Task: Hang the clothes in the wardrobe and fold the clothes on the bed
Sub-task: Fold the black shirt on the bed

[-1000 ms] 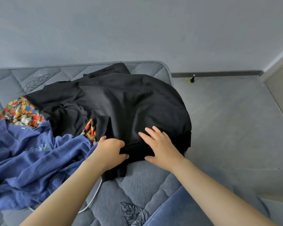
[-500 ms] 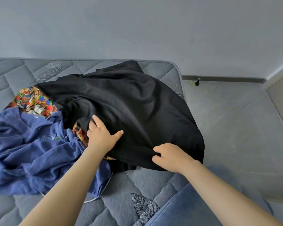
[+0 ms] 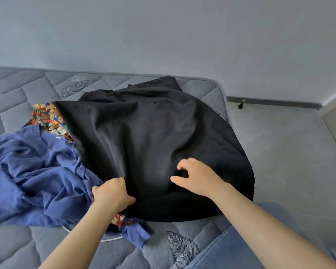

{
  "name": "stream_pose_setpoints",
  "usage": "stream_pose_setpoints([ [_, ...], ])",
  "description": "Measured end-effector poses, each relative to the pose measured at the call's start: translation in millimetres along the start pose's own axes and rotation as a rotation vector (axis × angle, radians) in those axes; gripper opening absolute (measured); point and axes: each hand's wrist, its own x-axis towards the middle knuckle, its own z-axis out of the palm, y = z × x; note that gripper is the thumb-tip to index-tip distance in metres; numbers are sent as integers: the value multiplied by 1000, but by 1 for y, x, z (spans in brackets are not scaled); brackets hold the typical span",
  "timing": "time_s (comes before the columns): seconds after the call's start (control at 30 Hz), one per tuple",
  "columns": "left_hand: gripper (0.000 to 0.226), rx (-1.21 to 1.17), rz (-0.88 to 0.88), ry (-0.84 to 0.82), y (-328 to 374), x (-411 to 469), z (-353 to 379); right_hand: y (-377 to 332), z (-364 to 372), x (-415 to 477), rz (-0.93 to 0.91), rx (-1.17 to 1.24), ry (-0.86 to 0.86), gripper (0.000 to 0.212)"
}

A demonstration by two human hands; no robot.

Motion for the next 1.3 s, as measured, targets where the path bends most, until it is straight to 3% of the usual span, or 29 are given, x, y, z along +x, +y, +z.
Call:
stream_pose_setpoints([
  [0.13, 34, -94, 30, 42, -6, -8, -5, -25, 4, 28, 56, 65, 37, 85],
  [0.23, 35, -230, 46, 38, -10, -7, -19, -41, 18, 44, 150, 39, 26, 99],
  [0.33, 45, -470, -11, 275, -21, -2, -31, -46, 31, 44, 135, -18, 52, 89],
  [0.4, 57, -470, -73, 450, -35, 6, -40, -47, 37, 39, 91, 82, 84, 73],
  [0.43, 61, -416, -112, 462, -42, 12, -45, -49, 39, 38, 63, 124, 104, 66],
  [0.5, 70, -358, -185, 341, -55, 20, -51, -59, 43, 36, 25, 187, 117, 58],
  [0.57, 75, -476, -218, 192, -61, 22, -46, -78, 47, 38, 8, 219, 87, 59],
  [0.63, 73, -537, -206, 146, -66, 16, -33, -101, 55, 44, 29, 233, 16, 64],
  [0.7, 66, -534, -193, 220, -73, 8, -18, -121, 63, 53, 73, 224, -34, 57],
  [0.77, 57, -564, -145, 348, -79, 1, -11, -129, 71, 61, 109, 216, -46, 28],
  [0.87, 51, -621, -53, 450, -80, -7, -13, -127, 67, 62, 86, 182, -32, 37],
  [1.0, 31, -797, -20, 583, -68, -14, -31, -100, 30, 36, -17, 189, 109, 38],
  [1.13, 33, -1011, 52, 517, -42, -9, -51, -38, -8, -4, 68, 96, 260, 38],
  [1.3, 55, -927, 16, 308, -3, 20, -44, 28, -36, -26, 295, 63, 290, 27],
])
